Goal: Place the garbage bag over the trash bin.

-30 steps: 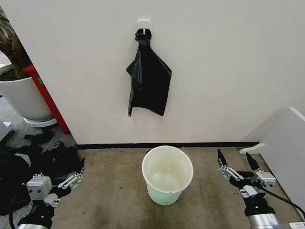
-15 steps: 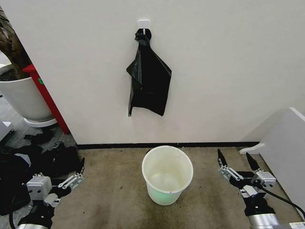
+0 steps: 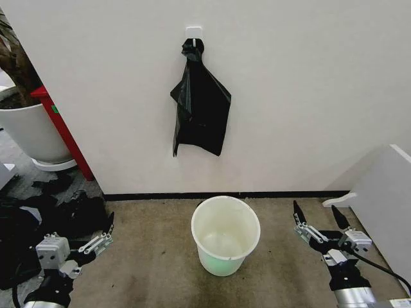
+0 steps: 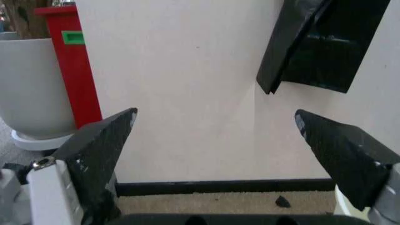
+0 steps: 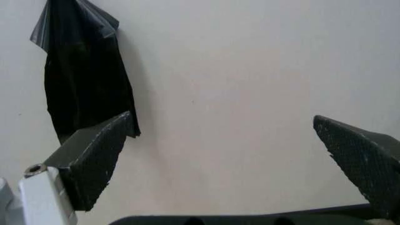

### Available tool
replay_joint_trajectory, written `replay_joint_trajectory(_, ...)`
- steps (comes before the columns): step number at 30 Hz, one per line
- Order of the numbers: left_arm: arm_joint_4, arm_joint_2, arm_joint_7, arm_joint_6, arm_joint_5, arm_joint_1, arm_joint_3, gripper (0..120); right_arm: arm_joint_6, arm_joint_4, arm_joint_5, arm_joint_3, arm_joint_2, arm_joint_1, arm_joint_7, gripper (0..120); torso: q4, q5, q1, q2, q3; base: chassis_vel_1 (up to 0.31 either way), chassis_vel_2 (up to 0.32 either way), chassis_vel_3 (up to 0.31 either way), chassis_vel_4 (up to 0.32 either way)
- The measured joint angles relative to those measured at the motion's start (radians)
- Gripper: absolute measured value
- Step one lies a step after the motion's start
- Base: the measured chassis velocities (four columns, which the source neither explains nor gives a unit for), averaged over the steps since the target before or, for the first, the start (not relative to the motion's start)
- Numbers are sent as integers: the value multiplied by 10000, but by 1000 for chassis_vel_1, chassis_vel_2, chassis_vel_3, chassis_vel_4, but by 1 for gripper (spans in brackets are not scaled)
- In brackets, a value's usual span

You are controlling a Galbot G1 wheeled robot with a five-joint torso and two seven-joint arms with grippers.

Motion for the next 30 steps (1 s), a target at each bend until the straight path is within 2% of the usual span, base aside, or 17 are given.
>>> replay_joint_trajectory(30, 0, 0, 0, 0, 0, 0, 0, 100, 0, 0, 0, 0, 0, 0, 0, 100, 0, 0, 0, 0, 0, 0, 0, 0, 0)
